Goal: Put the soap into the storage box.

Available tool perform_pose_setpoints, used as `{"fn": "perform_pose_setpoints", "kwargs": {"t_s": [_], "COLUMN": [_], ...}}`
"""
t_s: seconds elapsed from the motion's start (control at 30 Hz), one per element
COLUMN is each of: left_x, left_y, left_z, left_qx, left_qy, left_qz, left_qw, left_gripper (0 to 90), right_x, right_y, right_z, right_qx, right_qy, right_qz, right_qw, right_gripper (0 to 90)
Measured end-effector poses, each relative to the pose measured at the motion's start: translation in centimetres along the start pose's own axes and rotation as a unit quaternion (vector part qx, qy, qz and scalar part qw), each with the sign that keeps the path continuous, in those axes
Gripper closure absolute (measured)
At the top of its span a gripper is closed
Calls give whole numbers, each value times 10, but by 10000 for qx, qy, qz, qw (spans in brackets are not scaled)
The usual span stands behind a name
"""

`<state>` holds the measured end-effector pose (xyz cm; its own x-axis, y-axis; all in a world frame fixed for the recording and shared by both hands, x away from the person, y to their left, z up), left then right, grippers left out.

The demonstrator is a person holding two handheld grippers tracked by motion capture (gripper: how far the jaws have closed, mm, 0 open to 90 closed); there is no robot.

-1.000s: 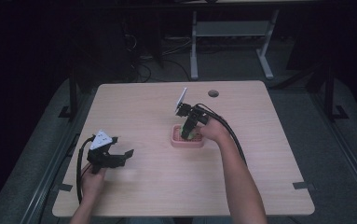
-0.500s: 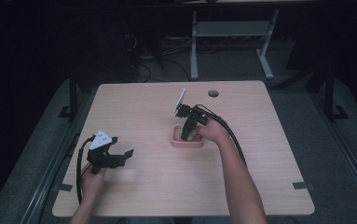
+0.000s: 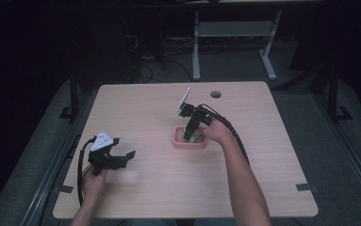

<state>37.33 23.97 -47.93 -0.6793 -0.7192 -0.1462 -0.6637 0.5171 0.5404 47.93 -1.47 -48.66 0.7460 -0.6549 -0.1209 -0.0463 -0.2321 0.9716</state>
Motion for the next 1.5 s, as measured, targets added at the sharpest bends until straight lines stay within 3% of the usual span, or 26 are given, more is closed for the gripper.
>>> {"fn": "perform_pose_setpoints", "kwargs": {"t_s": [0.5, 1.5], "left_x": [0, 2], "left_y": [0, -1], "left_z": [1, 0], "left_qx": [-34, -33], "left_qy": [-35, -28], "left_qz": [4, 31], "left_qw": [10000, 10000], "left_gripper": [144, 144], "right_x": [3, 11], "right_y": [14, 42], "right_z": [7, 34], "right_qx": [213, 555], "right_qy": [-139, -237], "right_qz": [-113, -93], "right_qw": [9996, 9981], "right_gripper": [223, 224]}}
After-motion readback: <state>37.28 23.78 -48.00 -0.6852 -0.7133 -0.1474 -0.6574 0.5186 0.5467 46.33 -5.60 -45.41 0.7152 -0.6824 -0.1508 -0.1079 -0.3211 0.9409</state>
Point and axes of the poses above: each handheld gripper's, and its own axes: y roughly backward along the jaws, z roughly out of its underside, x roughly to its right, the point moved 8 cm from there along -y, roughly forward along the jaws, and after that the axes turned 10 degrees about -y, right-handed, at the moved point
